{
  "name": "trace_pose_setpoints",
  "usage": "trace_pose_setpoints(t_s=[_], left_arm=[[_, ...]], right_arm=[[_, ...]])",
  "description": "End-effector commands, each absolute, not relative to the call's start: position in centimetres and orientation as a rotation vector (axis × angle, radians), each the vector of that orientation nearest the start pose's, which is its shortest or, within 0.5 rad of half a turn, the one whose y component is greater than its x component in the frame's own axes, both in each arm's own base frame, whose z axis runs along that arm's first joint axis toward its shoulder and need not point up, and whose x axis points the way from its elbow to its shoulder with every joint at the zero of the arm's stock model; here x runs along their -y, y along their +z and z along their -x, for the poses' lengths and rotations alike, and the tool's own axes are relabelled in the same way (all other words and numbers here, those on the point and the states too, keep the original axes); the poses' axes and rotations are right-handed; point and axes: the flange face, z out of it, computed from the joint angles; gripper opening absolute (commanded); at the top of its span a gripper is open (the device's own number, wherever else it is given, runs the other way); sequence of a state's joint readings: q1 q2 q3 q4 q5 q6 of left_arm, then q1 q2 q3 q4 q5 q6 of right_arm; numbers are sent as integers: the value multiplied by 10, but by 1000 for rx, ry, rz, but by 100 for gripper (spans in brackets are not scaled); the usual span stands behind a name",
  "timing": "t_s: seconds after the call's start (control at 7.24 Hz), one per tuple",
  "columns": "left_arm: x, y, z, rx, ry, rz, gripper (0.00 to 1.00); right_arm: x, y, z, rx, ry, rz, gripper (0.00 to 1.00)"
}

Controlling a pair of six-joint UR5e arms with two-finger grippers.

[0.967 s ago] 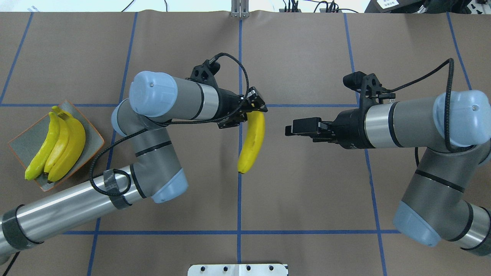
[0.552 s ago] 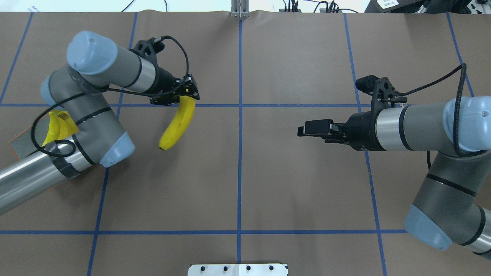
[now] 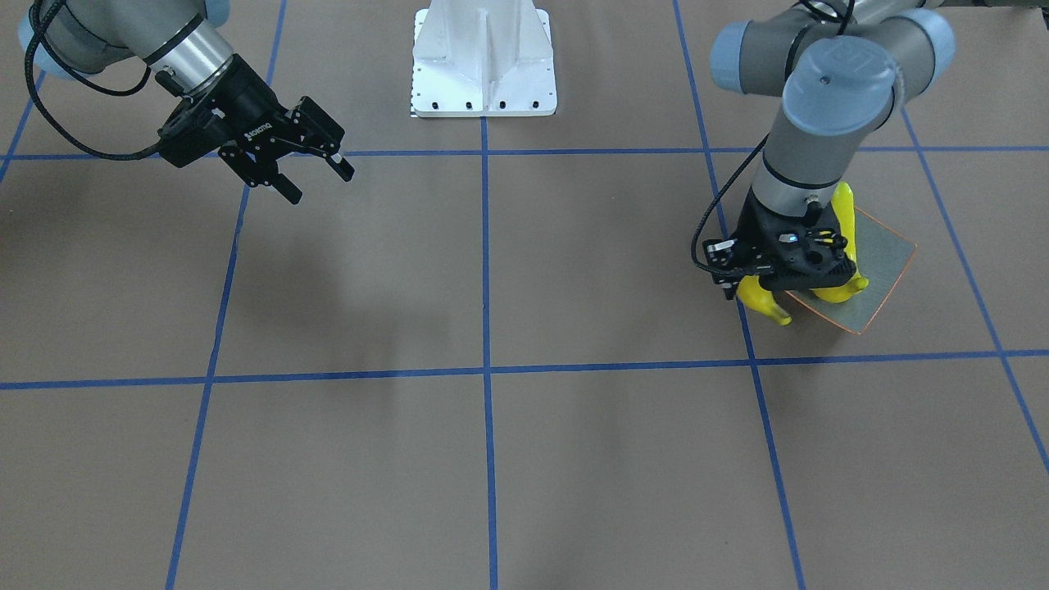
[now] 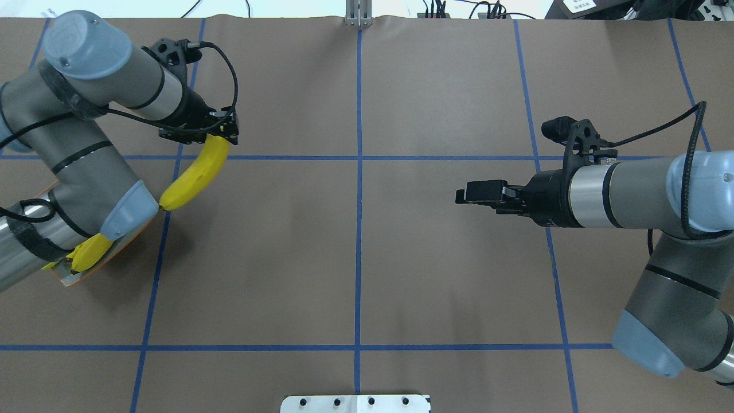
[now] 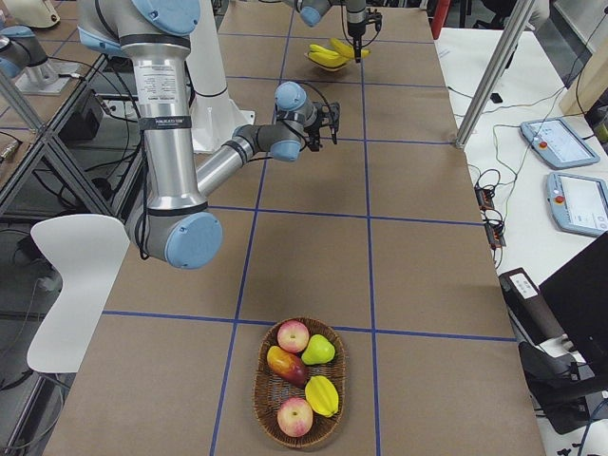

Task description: Transfer all bananas from basket to plate

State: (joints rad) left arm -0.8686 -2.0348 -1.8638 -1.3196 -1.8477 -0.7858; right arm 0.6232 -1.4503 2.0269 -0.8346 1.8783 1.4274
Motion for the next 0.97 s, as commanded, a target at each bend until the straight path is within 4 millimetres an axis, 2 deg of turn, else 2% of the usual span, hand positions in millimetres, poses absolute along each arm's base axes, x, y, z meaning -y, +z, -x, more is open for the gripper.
trace_pose_setpoints(t_s=[0.0, 0.14, 0.41, 0.69, 0.83], left_arm=[[517, 376, -266, -209, 95, -189, 0], [509, 411, -254, -135, 117, -166, 0], [498, 465, -247, -62, 106, -89, 0], [512, 488, -264, -37, 17, -39, 0], [516, 484, -268, -46, -15, -39, 0]], right_arm=[[375, 303, 346, 1296, 209, -239, 100], [375, 302, 346, 1298, 210, -239, 100], [375, 302, 348, 1299, 214, -234, 100], [375, 303, 348, 1297, 214, -234, 100], [375, 303, 348, 1297, 215, -233, 100]])
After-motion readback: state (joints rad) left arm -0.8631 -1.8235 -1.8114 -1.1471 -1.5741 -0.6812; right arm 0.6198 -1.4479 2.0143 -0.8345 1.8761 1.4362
